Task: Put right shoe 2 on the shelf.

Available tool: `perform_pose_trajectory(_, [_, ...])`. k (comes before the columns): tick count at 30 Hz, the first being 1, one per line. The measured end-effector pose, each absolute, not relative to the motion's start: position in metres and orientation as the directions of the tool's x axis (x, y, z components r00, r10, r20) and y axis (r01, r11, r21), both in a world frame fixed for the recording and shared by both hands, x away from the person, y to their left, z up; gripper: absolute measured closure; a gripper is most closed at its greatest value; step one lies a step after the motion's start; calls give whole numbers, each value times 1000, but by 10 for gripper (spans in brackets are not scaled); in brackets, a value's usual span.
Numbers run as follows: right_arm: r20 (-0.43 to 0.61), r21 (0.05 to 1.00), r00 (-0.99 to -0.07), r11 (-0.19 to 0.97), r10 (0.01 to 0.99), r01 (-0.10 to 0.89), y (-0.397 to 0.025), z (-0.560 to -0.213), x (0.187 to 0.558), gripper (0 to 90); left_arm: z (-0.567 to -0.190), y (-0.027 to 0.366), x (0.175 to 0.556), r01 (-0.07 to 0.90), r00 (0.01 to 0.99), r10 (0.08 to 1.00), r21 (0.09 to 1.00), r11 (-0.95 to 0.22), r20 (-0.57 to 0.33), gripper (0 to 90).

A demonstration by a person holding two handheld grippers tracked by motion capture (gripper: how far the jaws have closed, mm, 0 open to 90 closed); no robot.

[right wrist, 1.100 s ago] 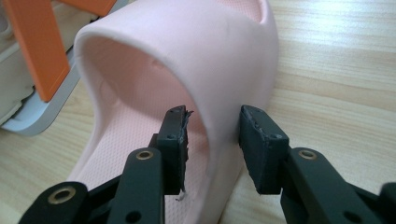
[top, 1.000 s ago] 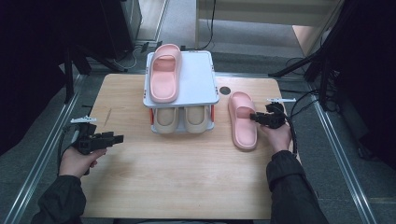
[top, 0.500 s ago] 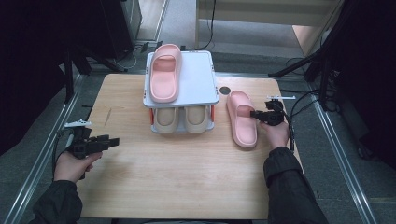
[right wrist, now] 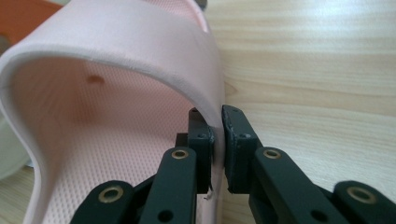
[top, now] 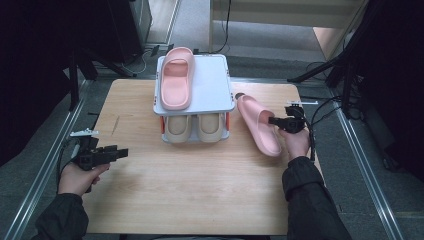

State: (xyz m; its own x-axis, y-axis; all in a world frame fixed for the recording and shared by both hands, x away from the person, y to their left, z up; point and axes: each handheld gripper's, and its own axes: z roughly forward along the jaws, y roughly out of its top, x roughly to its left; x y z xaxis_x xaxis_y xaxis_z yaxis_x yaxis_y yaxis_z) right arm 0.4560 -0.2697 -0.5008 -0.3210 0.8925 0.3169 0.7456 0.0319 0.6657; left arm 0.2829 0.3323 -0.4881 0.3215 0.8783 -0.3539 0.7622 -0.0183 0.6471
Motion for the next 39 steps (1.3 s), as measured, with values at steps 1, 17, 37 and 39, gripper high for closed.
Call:
perform_pose_trajectory(1, [320,680,-328,25,889,733,-267,-494,454,837,-488,332,283,763,322,877,647,-16,-358,402])
perform_pose_trajectory(17, [264,709,-363,76,893,701,-257,-428,461,835,-484,323,290,752,358,859,659,-33,-365,401])
perform_pose_trajectory(37, [164,713,-422,188,892,676,-211,-337,484,829,-482,309,298,737,412,835,672,-71,-364,400])
perform_pose_trajectory(39, [139,710,-427,210,894,672,-203,-332,485,826,-482,308,299,738,417,833,670,-78,-363,400])
